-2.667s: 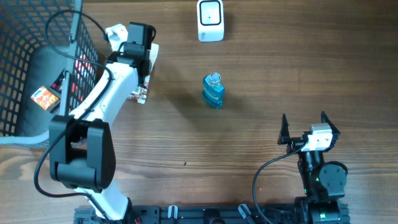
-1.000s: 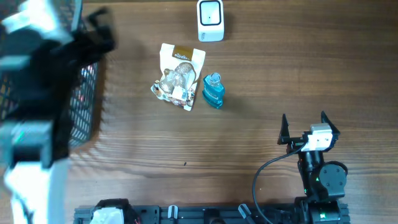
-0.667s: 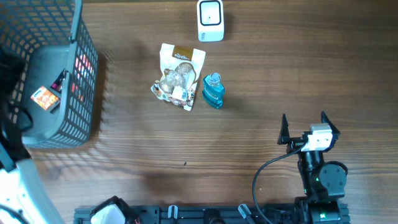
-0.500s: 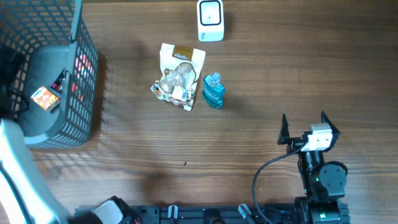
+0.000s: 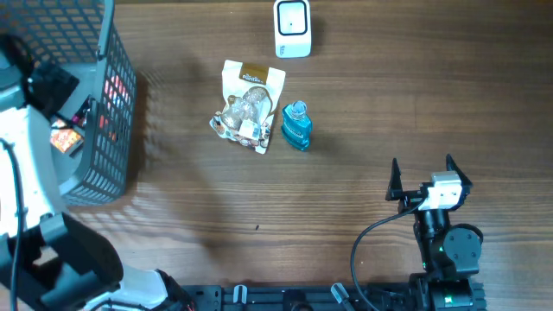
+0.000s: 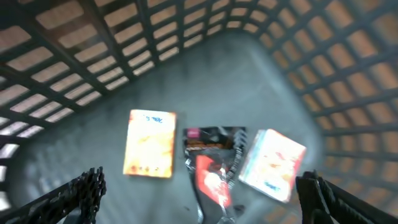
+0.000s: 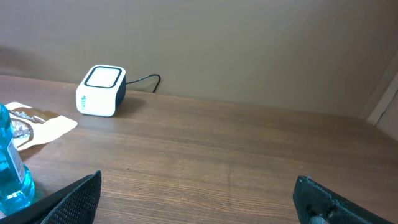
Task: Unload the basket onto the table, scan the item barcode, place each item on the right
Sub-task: 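Reach into the basket and grasp the red Kleenex tissue pack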
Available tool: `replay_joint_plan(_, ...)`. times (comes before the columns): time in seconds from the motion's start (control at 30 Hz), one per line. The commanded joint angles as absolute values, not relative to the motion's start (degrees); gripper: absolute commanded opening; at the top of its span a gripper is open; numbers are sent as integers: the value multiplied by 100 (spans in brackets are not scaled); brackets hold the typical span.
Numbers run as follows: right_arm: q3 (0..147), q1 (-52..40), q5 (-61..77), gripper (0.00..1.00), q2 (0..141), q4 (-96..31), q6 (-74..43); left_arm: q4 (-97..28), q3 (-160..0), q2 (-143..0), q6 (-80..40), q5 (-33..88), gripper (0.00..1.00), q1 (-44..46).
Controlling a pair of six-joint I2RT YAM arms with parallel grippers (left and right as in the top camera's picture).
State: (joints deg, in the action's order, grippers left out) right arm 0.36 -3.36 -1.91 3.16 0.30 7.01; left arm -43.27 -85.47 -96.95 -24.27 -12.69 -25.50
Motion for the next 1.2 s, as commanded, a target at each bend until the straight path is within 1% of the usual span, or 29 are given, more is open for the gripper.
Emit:
replay_joint_plan(0.0,32,-362,-150,100,290,54,744,-4217,-8541,-10092,-2534,-2191,100,-2464)
replay_joint_plan(0.13,32,-362,-148,100,292,54,744,-4335,-8541,-10608,-2613,-2084,100,-2764)
replay_joint_plan(0.37,32,-362,-150,100,292,54,742,-4171,-8541,-11310,-2615,-1522,99,-2781)
replay_joint_plan(0.4,32,-362,-148,100,292,54,744,-4134,-8541,-11441,-2615,-1522,98,-2783)
replay_joint_plan(0.5,32,-362,-148,100,292,54,744,-4066,-8541,-11675,-2615,-1520,90,-2788)
replay_joint_plan(0.63,32,-362,-148,100,292,54,744,-3940,-8541,-11789,-2617,-1437,77,-2792)
replay_joint_plan(0.67,32,-362,-148,100,292,54,744,-3938,-8541,-11793,-2617,-1437,68,-2792)
replay_joint_plan(0.7,32,-362,-148,100,292,54,744,-3938,-8541,-11793,-2615,-1437,63,-2792)
replay_joint_plan(0.73,32,-362,-150,100,292,54,746,-3940,-8541,-11793,-2615,-1435,60,-2792)
replay_joint_plan(0.77,32,-362,-150,100,292,54,744,-3951,-8541,-11793,-2615,-1435,53,-2792)
replay_joint_plan(0.8,32,-362,-150,100,292,54,744,-3979,-8541,-11793,-2615,-1435,45,-2792)
replay_joint_plan(0.83,32,-362,-150,100,292,54,744,-4010,-8541,-11793,-2613,-1435,35,-2792)
replay_joint_plan(0.87,32,-362,-150,100,292,54,744,-4053,-8541,-11793,-2613,-1437,21,-2792)
replay_joint_plan(0.9,32,-362,-148,100,292,54,744,-4075,-8541,-11786,-2613,-1435,5,-2792)
replay_joint_plan(1.03,32,-362,-150,100,292,54,744,-4095,-8565,-11437,-2615,-1424,4,-2792)
replay_joint_plan(1.17,32,-362,-148,100,292,54,742,-4012,-8565,-10425,-2617,-676,4,-2790)
